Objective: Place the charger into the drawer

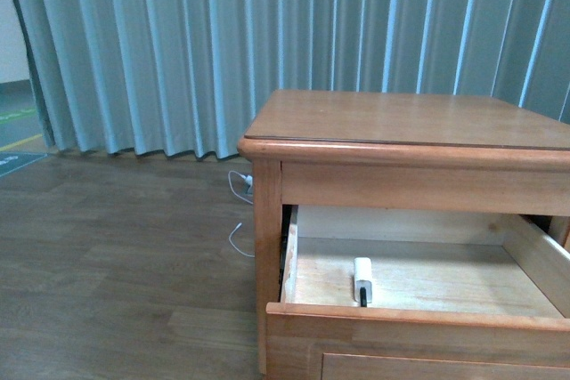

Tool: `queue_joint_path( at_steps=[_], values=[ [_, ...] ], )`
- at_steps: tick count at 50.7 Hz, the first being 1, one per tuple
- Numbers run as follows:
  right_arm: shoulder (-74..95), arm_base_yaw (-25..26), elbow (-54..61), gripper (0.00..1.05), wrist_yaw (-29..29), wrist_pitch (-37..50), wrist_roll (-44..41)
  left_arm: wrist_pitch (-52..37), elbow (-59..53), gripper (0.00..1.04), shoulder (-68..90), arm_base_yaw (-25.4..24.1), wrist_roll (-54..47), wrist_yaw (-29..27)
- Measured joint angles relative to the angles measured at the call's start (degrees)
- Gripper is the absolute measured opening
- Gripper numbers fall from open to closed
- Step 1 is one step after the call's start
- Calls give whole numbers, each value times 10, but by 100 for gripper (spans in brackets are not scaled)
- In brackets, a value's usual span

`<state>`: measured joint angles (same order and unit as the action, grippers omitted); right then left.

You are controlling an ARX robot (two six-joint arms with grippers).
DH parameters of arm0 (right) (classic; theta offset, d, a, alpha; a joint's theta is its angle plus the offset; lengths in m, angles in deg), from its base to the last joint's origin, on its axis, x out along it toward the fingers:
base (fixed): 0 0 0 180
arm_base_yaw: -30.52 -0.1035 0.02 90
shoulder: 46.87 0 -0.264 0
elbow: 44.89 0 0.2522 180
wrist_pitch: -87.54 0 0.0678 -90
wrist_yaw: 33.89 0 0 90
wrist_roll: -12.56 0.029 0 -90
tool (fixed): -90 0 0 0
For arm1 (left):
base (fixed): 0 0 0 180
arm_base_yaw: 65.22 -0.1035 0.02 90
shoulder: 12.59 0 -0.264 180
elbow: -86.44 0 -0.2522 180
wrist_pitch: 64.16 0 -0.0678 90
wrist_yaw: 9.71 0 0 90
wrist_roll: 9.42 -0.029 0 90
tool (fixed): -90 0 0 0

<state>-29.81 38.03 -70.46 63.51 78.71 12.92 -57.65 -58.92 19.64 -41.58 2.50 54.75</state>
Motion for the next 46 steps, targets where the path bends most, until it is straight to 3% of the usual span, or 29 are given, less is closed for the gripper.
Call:
queue_joint_path(
  at_steps=[5, 20, 28, 46],
  values=[
    [0, 0, 0, 97, 0, 0, 0, 42, -42, 99, -80, -6, 20, -24],
    [0, 0, 0, 97, 0, 0, -1, 42, -43, 99, -85, -7, 30, -23],
    [0, 0, 0, 97, 0, 0, -1, 1, -87, 72, -128, -63, -74, 91],
    [0, 0, 0, 97, 0, 0, -1, 5, -147, 9, -194, -157, -111, 179]
  ],
)
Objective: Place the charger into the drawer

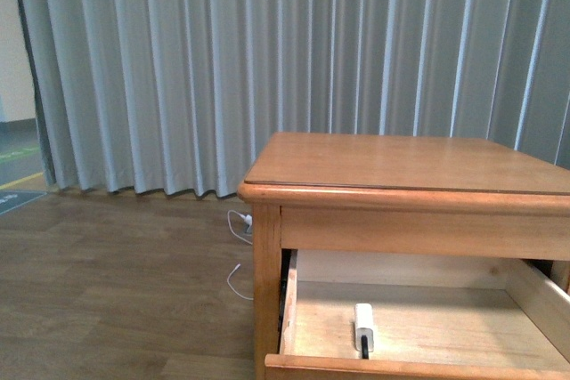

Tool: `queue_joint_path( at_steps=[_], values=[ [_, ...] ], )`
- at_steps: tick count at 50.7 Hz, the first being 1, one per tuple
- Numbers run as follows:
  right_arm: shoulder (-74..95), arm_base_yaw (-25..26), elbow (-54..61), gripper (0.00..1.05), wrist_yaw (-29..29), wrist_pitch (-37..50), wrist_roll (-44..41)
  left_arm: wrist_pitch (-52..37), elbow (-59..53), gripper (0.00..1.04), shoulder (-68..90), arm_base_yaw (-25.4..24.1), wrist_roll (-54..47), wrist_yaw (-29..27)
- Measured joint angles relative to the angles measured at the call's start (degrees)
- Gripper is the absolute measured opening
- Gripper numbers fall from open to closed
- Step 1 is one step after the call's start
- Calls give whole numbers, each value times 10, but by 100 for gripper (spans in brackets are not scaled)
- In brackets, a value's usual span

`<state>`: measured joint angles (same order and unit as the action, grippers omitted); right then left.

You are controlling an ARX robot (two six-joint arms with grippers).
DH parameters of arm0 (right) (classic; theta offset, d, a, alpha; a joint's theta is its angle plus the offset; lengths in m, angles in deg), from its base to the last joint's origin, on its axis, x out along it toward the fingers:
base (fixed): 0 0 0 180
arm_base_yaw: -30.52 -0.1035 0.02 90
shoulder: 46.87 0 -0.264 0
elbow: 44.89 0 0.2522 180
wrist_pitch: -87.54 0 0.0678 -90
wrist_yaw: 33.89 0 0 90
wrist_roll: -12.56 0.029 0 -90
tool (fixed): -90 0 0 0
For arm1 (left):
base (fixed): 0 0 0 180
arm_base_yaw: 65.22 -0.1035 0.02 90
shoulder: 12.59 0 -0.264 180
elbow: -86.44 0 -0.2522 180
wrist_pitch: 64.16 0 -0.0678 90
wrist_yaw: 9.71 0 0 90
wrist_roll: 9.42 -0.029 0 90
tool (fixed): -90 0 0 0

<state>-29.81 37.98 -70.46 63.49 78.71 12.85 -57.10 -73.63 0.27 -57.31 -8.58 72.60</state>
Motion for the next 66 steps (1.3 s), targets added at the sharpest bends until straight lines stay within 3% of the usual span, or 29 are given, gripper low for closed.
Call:
queue_joint_path(
  at_steps=[4, 8, 45, 46, 49, 50, 56, 66],
  values=[
    [0, 0, 0, 97, 0, 0, 0, 34, -5, 4, -32, -53, -3, 67],
    [0, 0, 0, 97, 0, 0, 0, 70, -15, 4, -78, -75, -4, 69],
    [0, 0, 0, 97, 0, 0, -1, 70, -55, 4, -127, -77, -4, 75],
    [2, -5, -1, 97, -17, -5, -4, 70, -55, 6, -127, -77, -4, 75],
    [23, -49, -24, 97, -144, -87, -7, 70, -55, 22, -127, -77, -4, 75],
    [31, -55, -27, 97, -159, -102, -5, 70, -55, 26, -127, -77, -4, 75],
    [94, -82, -48, 97, -154, -176, 24, 70, -55, 46, -127, -77, -4, 75],
    [231, -139, -85, 97, -116, -192, 68, 70, -55, 78, -127, -77, -4, 75]
  ],
)
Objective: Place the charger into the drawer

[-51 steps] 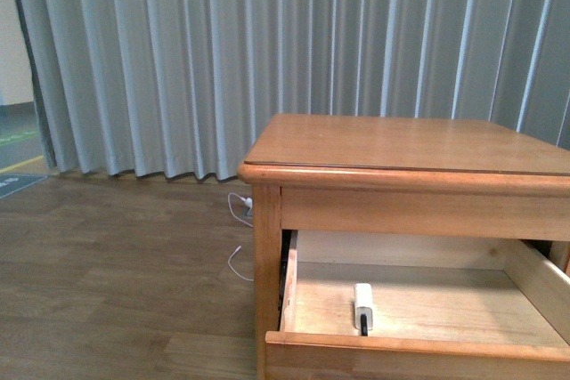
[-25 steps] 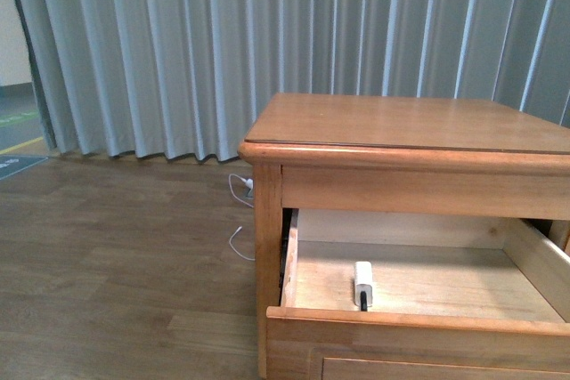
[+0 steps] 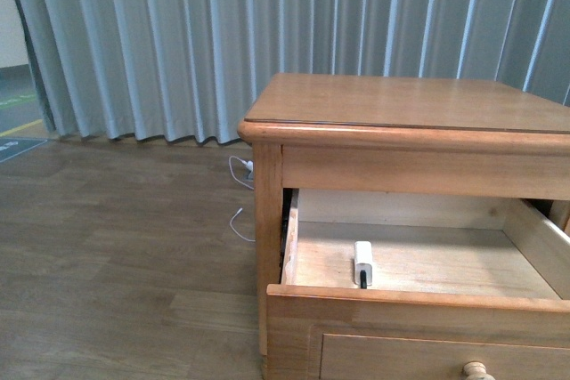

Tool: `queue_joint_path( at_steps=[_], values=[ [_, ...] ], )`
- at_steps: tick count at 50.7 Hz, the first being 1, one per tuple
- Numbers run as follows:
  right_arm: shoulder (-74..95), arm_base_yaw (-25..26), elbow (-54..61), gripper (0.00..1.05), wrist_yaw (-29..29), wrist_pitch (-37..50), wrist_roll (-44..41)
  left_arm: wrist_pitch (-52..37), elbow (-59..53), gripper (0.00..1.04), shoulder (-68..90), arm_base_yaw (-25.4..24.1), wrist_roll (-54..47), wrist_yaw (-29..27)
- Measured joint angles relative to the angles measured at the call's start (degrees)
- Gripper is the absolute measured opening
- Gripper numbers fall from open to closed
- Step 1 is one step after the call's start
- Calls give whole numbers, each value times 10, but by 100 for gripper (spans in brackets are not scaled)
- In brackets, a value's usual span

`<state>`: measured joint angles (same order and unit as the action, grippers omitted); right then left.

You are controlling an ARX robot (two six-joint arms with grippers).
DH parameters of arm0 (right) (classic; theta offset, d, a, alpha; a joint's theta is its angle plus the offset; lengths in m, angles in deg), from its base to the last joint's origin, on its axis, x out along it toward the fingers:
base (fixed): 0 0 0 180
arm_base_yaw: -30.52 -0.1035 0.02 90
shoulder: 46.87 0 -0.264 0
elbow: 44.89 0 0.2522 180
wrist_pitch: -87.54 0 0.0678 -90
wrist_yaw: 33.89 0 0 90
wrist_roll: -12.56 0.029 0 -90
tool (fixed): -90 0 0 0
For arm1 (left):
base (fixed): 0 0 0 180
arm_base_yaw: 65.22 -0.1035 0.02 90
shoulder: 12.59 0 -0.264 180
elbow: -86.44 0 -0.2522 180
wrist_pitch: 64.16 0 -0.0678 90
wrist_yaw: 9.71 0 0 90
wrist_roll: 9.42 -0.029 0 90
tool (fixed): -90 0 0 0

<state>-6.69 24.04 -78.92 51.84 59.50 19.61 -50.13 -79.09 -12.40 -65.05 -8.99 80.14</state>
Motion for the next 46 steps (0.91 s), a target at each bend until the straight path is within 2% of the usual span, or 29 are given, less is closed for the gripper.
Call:
queue_joint_path(
  at_steps=[7, 15, 23, 46],
  values=[
    [110, -54, -34, 97, 4, 46, 26, 0, 0, 101, 0, 0, -1, 0],
    [224, -87, -63, 97, -4, 109, 45, 0, 0, 99, 0, 0, -1, 0],
    [325, -98, -94, 97, -4, 148, 67, 0, 0, 99, 0, 0, -1, 0],
    [518, -75, -183, 97, -21, 219, 93, 0, 0, 99, 0, 0, -1, 0]
  ],
)
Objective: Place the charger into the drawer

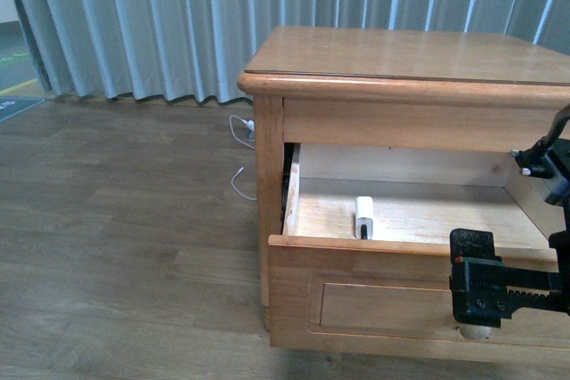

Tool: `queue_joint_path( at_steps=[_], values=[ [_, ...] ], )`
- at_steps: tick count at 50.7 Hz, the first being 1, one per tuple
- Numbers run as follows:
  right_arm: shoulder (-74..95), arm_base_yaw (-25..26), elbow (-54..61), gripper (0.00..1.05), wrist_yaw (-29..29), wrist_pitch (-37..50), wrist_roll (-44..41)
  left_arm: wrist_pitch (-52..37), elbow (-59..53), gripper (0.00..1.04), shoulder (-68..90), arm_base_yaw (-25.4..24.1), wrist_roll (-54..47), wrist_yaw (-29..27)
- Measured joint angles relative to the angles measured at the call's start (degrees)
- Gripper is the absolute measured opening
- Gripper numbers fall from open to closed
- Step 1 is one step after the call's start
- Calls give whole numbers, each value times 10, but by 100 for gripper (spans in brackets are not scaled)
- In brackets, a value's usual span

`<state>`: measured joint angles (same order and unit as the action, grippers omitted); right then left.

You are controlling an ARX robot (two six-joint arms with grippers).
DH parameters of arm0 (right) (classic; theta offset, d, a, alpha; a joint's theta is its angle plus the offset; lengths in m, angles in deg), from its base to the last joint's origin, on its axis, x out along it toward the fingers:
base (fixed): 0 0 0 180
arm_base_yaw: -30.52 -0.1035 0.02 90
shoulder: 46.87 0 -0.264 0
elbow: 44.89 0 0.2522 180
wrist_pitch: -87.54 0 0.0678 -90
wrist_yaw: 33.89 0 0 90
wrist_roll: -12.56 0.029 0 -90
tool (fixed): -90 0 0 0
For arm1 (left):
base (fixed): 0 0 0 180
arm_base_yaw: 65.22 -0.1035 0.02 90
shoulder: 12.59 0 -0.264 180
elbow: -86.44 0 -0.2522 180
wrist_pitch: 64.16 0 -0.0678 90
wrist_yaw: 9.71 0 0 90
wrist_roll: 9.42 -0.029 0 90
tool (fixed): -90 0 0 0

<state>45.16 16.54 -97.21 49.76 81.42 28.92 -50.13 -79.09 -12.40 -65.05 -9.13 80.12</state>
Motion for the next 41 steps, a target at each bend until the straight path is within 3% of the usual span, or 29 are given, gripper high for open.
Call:
queue_joint_path(
  at_steps=[20, 41],
  values=[
    [100, 24, -69, 97, -67, 64, -12, 0, 0, 99, 0, 0, 0, 0],
    [206, 33, -188, 97, -118, 56, 109, 0, 0, 99, 0, 0, 0, 0]
  ],
)
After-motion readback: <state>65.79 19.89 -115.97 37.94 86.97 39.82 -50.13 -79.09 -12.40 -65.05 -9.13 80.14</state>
